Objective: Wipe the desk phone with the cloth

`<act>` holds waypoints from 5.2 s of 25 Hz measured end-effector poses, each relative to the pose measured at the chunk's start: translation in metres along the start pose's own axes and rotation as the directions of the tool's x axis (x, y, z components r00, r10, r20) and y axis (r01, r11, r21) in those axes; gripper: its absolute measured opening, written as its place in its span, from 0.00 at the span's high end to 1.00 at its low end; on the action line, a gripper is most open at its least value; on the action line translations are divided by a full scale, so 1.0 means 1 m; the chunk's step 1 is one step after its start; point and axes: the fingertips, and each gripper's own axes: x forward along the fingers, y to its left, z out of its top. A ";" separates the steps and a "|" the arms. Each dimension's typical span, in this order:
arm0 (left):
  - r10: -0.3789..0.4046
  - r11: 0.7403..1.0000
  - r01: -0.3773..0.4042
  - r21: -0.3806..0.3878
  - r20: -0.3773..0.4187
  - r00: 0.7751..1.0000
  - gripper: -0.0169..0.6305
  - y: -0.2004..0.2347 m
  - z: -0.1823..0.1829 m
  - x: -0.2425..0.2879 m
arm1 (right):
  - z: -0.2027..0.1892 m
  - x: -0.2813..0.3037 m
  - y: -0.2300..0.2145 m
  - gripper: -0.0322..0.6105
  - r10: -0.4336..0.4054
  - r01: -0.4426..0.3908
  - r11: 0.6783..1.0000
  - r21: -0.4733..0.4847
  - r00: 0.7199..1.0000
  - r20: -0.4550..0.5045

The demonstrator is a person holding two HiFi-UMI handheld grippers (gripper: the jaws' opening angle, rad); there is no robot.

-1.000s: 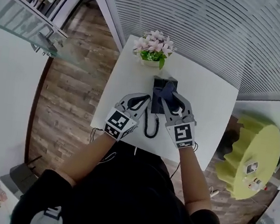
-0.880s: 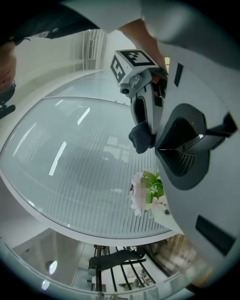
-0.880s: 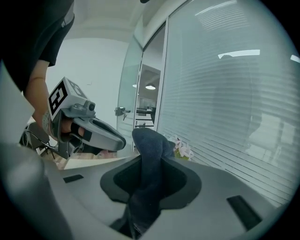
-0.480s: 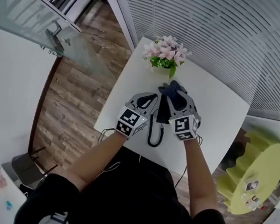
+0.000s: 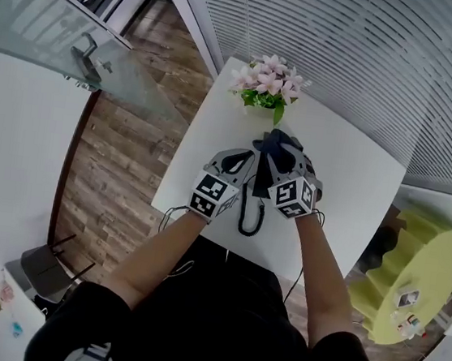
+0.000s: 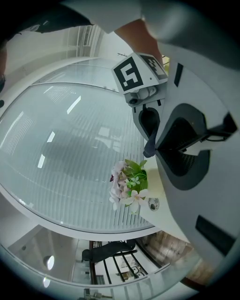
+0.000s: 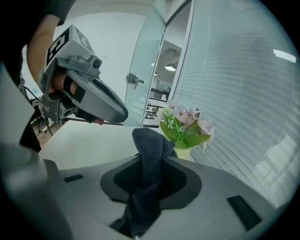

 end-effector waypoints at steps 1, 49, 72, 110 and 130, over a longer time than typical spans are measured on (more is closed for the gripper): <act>-0.001 1.000 0.001 -0.001 -0.001 1.000 0.96 0.000 0.000 0.001 | -0.002 0.001 0.001 0.78 0.000 0.000 1.000 0.004 1.000 -0.001; -0.060 0.998 0.058 -0.021 -0.123 0.991 0.96 -0.041 -0.077 -0.014 | -0.084 -0.034 0.128 0.78 0.138 -0.141 0.990 0.000 0.974 -0.177; -0.054 0.998 0.055 0.033 -0.044 0.998 0.96 -0.041 -0.009 -0.002 | -0.034 -0.064 0.052 0.78 0.018 -0.025 0.998 -0.059 0.994 -0.109; -0.042 0.999 0.042 0.009 -0.065 0.997 0.96 -0.035 -0.016 0.027 | -0.071 -0.037 0.030 0.78 -0.044 0.045 0.999 0.013 0.993 -0.110; -0.066 0.998 0.067 -0.003 -0.140 0.988 0.96 -0.053 -0.069 0.015 | -0.110 -0.056 0.082 0.78 0.004 0.004 0.998 0.065 0.992 -0.129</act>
